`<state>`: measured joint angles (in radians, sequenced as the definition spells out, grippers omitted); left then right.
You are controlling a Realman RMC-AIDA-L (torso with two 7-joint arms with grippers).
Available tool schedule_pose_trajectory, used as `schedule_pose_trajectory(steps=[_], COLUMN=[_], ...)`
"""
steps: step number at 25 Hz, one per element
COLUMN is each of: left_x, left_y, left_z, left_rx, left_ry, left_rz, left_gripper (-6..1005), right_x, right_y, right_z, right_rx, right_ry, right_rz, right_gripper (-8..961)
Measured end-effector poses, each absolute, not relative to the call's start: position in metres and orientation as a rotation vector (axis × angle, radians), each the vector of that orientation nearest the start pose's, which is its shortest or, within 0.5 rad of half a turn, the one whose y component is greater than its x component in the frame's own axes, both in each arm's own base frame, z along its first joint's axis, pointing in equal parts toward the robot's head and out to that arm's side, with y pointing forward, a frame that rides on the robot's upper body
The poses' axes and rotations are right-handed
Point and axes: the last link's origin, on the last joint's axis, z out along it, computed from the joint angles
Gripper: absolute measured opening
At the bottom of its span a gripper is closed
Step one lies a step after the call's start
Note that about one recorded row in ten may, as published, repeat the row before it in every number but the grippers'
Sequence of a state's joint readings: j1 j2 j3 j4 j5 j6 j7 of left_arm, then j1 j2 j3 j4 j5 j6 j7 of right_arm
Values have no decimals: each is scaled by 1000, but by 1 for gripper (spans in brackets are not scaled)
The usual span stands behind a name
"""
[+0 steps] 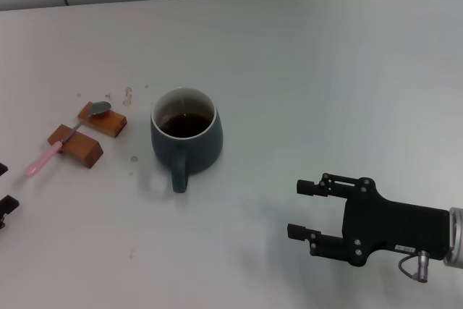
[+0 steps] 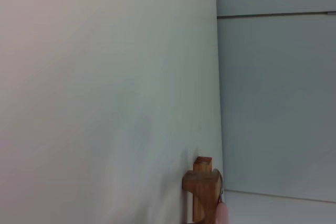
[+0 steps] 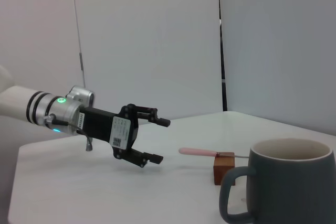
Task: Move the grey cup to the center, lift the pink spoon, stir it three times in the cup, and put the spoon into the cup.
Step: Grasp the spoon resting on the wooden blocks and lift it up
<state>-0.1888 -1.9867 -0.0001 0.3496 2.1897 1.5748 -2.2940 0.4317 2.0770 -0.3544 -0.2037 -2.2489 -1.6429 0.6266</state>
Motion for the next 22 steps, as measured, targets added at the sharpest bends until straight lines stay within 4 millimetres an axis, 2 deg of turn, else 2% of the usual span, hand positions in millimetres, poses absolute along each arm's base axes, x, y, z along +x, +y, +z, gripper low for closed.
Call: schedule_pose_trajectory(steps=[22], left_x=[-396], left_y=[228], left_z=[20], left_rx=[1442], left_ry=[2648], left_rz=[1490], left_gripper=[728], right_x=[301], right_y=[232], right_z=[-61], right_rx=[-2714], right_ry=[281], right_rz=[881], right_gripper=[667])
